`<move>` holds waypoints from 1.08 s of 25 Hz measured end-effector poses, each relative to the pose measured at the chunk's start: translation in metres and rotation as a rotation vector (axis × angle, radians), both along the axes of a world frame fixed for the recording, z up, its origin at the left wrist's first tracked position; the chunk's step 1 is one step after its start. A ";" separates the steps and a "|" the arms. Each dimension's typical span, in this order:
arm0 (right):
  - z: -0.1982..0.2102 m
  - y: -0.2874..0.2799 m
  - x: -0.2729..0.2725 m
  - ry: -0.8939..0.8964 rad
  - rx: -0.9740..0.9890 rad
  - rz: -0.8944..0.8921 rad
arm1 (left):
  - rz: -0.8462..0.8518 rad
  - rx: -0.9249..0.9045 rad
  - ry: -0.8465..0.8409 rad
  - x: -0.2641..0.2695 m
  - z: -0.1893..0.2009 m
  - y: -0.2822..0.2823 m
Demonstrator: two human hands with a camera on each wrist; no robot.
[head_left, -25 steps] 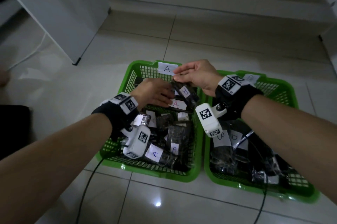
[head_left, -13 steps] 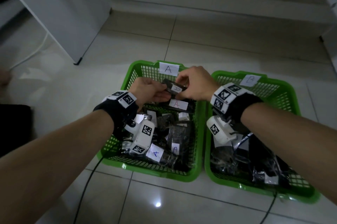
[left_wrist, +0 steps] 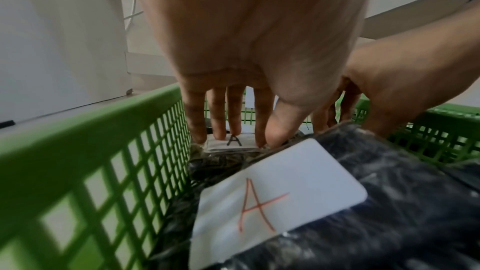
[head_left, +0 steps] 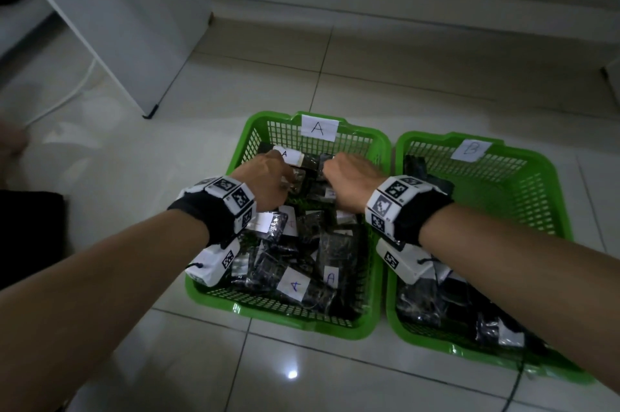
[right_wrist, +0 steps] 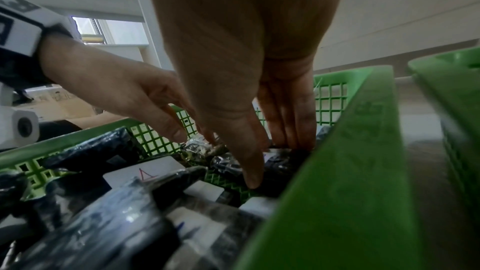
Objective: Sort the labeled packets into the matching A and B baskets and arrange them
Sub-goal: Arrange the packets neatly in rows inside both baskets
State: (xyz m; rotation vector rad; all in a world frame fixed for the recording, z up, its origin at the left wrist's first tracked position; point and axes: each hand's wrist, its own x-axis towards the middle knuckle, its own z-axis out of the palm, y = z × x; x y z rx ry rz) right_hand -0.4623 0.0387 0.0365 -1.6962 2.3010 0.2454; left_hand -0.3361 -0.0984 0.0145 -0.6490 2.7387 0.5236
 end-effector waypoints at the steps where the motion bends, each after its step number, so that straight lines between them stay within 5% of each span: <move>1: -0.002 -0.001 -0.002 0.001 -0.003 0.002 | 0.001 0.018 0.002 0.000 0.001 -0.001; 8: 0.001 0.000 -0.005 -0.080 0.004 -0.079 | 0.005 0.049 0.156 0.007 0.007 -0.007; 13: 0.006 0.009 -0.002 -0.394 0.070 -0.147 | -0.075 0.148 -0.026 0.017 0.013 0.003; 16: 0.003 0.013 0.011 -0.375 0.242 -0.058 | -0.050 0.153 -0.087 0.018 0.010 0.005; 20: -0.001 0.014 0.015 -0.417 0.223 -0.065 | -0.051 0.092 -0.115 0.015 0.004 0.011; 27: 0.002 0.018 -0.011 -0.610 0.079 -0.278 | 0.333 0.464 0.054 0.009 0.028 -0.008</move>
